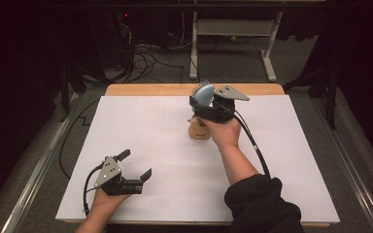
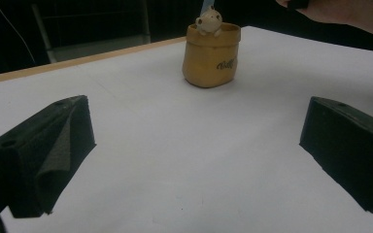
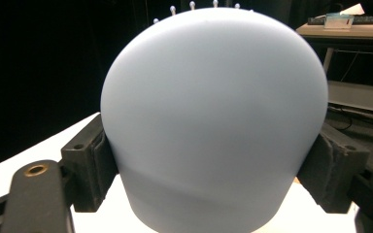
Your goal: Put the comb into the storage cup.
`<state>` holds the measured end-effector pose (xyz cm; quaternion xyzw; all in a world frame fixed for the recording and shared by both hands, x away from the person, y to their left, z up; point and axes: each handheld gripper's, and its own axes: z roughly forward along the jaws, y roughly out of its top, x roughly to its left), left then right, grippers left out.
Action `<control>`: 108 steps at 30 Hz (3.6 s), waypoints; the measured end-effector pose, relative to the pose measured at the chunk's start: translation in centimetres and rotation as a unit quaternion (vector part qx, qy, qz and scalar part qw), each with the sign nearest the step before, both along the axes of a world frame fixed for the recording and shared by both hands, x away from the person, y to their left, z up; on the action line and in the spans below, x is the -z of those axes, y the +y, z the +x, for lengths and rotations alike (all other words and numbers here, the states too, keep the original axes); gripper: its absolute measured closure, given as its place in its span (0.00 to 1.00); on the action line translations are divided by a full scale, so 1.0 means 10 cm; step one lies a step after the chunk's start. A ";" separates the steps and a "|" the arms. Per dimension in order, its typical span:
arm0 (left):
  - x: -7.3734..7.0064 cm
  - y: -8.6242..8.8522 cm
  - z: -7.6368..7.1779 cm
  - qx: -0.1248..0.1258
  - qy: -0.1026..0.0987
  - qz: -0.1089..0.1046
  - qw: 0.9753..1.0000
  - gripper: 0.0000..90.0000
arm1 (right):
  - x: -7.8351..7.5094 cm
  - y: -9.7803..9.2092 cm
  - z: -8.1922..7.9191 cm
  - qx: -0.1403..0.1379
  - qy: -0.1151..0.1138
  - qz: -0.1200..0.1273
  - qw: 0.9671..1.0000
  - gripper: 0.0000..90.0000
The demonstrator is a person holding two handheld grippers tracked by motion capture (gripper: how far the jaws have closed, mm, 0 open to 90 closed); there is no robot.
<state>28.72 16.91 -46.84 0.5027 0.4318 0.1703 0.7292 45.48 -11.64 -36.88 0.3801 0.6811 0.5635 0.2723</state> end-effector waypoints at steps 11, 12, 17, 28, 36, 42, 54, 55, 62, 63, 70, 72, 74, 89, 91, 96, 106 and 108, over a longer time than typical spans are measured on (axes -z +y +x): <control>0.01 0.00 0.00 0.002 0.002 0.002 1.000 0.00 | -0.02 -0.11 0.04 0.011 0.027 0.019 0.999 0.22; 0.01 0.00 0.00 0.002 0.001 0.001 1.000 0.00 | -0.02 -0.12 0.04 0.013 0.027 0.020 0.999 0.22; 0.01 0.00 0.00 0.003 0.001 0.001 1.000 0.00 | 0.01 -0.18 0.06 0.026 0.034 0.015 0.999 0.20; 0.01 0.00 0.00 0.004 0.002 0.005 1.000 0.00 | 0.03 -0.28 0.07 0.030 0.044 0.020 0.998 0.19; 0.02 0.01 0.00 0.005 0.002 0.008 1.000 0.00 | 0.04 -0.35 0.08 0.037 0.049 0.020 0.998 0.17; 0.01 0.01 0.00 0.005 0.003 0.007 1.000 0.00 | 0.05 -0.40 0.08 0.048 0.049 0.022 0.997 0.15; 0.01 0.01 0.00 0.006 0.002 0.007 1.000 0.00 | 0.09 -0.52 0.10 0.052 0.057 0.036 0.996 0.14; 0.01 0.01 0.00 0.006 0.002 0.007 1.000 0.00 | 0.09 -0.53 0.10 0.052 0.058 0.037 0.996 0.14; 0.01 0.00 -0.01 0.005 0.002 0.004 1.000 0.00 | 0.12 -0.59 0.10 0.054 0.062 0.044 0.996 0.13; 0.01 0.00 -0.01 0.004 0.002 0.004 1.000 0.00 | 0.13 -0.60 0.10 0.055 0.064 0.045 0.995 0.13; 0.02 0.00 -0.01 0.005 0.002 0.006 1.000 0.00 | 0.15 -0.65 0.10 0.058 0.069 0.046 0.995 0.12; 0.02 0.00 0.00 0.004 0.002 0.006 1.000 0.00 | 0.16 -0.67 0.10 0.059 0.069 0.046 0.995 0.12; 0.01 0.01 0.00 0.004 0.003 0.004 1.000 0.00 | 0.16 -0.67 0.10 0.059 0.071 0.046 0.995 0.11; 0.02 0.01 0.00 0.003 0.005 0.006 1.000 0.00 | 0.19 -0.67 0.11 0.056 0.074 0.032 0.995 0.09; 0.03 0.01 0.00 0.004 0.005 0.007 1.000 0.00 | 0.19 -0.67 0.12 0.058 0.075 0.025 0.995 0.07; 0.02 0.01 0.00 0.005 0.003 0.005 1.000 0.00 | 0.20 -0.66 0.12 0.057 0.078 0.020 0.995 0.02; 0.03 0.00 0.00 0.008 0.004 0.010 1.000 0.00 | 0.18 -0.69 0.09 0.057 0.080 0.011 0.995 0.00; 0.03 0.00 0.00 0.008 0.005 0.010 1.000 0.00 | 0.17 -0.70 0.09 0.057 0.079 0.008 0.995 0.00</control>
